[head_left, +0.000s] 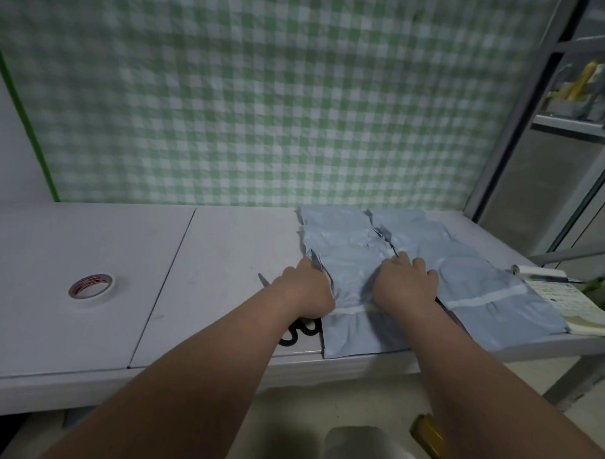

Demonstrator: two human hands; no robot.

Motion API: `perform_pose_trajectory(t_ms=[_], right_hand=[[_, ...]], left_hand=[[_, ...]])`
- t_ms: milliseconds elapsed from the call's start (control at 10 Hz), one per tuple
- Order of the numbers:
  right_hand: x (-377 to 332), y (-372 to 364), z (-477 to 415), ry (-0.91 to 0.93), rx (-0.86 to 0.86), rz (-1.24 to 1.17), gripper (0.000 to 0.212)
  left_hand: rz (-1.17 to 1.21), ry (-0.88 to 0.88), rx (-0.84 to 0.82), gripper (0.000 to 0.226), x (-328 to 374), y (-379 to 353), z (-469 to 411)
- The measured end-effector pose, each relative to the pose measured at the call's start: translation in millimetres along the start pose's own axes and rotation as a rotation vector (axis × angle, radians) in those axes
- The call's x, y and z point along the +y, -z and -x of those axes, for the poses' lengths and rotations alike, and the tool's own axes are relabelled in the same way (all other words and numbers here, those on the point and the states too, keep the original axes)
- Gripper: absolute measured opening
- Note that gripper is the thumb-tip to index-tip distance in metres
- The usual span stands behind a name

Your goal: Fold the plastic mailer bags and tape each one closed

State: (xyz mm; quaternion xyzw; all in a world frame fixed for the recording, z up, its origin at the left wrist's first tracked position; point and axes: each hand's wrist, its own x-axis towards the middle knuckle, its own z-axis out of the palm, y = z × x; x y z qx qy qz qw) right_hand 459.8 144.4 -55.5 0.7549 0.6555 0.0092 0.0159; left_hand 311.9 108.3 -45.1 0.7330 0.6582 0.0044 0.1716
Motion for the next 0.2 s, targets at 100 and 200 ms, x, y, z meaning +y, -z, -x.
perform_pose_trajectory(t_ms=[100,200], right_hand=[[-1.3,-0.8,1.4,-0.011,0.034,0.018,0.048],[-5.9,8.6,6.4,0.060,0.124,-0.116,0.042]], left_hand=[[-0.060,0.016,-0.004,0.035,-9.3,5.6,6.5],[-0.053,-0.012,0.011,0.036,-17.0,8.4,15.2]])
